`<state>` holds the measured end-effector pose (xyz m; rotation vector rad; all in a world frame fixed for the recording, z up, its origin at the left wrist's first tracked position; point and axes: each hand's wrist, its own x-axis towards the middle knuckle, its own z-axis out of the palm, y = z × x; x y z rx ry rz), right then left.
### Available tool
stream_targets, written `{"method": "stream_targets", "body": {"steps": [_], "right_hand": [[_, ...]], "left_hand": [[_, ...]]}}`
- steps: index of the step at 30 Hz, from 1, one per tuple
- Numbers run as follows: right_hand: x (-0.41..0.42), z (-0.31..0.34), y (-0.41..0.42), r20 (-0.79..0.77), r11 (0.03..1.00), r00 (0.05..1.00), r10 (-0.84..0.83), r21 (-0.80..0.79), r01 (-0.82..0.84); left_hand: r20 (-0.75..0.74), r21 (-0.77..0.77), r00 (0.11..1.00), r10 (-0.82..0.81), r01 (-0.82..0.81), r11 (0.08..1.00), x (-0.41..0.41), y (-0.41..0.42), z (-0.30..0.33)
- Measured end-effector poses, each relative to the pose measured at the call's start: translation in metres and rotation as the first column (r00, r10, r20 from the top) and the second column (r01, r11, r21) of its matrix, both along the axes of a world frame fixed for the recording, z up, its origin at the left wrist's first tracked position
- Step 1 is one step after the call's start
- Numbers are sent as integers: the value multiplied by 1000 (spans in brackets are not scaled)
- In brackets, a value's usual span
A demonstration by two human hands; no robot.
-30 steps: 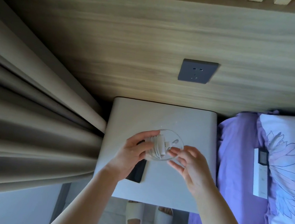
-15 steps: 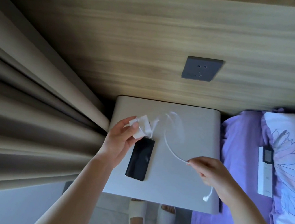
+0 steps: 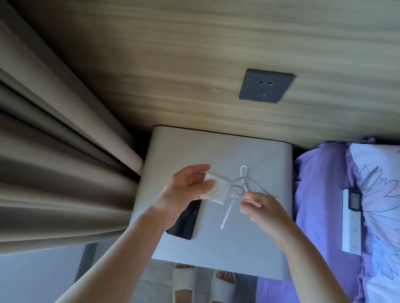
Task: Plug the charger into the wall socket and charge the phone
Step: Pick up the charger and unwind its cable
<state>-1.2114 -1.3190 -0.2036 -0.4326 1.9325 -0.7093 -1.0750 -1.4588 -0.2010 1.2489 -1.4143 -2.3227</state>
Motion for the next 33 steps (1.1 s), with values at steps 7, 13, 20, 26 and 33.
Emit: {"method": "stream_targets", "body": {"steps": [7, 13, 20, 26, 33], "right_hand": [[12, 20, -4, -258, 887, 866, -427, -304, 347], [17, 6, -16, -248, 943, 948, -197, -314, 114], [17, 3, -11, -415, 984, 909, -34, -173, -42], [6, 17, -20, -751, 955, 659, 53, -154, -253], [-2, 21, -18, -779, 889, 626, 50, -250, -383]], "left_hand": [[42, -212, 998, 39, -29, 977, 2, 0, -2], [9, -119, 986, 166, -164, 979, -8, 5, 2], [16, 8, 971, 240, -240, 971, -16, 12, 5], [54, -8, 985, 162, -162, 987, -26, 10, 14], [145, -162, 986, 78, -55, 985, -37, -1, 30]]}}
